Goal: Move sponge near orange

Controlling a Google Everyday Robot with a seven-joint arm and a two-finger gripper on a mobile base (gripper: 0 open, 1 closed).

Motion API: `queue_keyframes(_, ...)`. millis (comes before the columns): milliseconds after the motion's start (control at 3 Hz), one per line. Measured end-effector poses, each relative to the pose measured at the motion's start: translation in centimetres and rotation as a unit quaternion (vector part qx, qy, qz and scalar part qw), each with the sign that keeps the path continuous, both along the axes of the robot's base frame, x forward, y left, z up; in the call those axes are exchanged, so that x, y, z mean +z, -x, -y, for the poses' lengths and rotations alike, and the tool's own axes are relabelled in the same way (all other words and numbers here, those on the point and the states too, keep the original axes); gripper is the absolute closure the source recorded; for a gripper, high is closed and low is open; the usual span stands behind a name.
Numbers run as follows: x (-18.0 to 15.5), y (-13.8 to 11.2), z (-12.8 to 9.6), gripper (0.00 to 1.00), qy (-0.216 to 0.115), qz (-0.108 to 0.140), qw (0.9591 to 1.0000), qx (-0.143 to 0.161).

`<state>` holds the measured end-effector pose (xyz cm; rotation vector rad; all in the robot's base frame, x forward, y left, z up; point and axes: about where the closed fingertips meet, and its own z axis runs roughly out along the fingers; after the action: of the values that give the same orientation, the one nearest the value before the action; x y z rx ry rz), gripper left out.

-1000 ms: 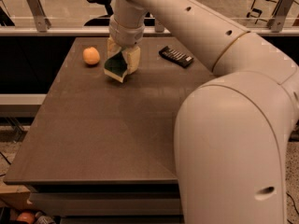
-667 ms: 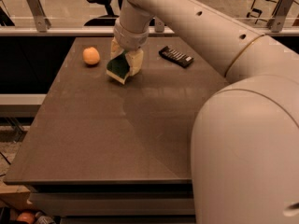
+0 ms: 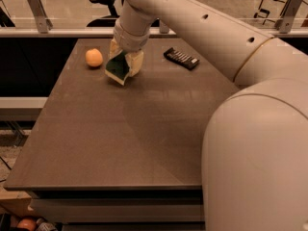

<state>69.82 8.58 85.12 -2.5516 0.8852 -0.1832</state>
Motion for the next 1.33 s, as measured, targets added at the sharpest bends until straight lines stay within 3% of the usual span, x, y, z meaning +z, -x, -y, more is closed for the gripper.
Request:
queue_keyframes(667, 0.4, -1.1, -1.8, 1.0, 0.007, 0.01, 0.9998, 0.017)
queue_keyframes(1333, -1.8, -1.4, -1.9, 1.0, -0.002, -0.008, 0.9998, 0.02)
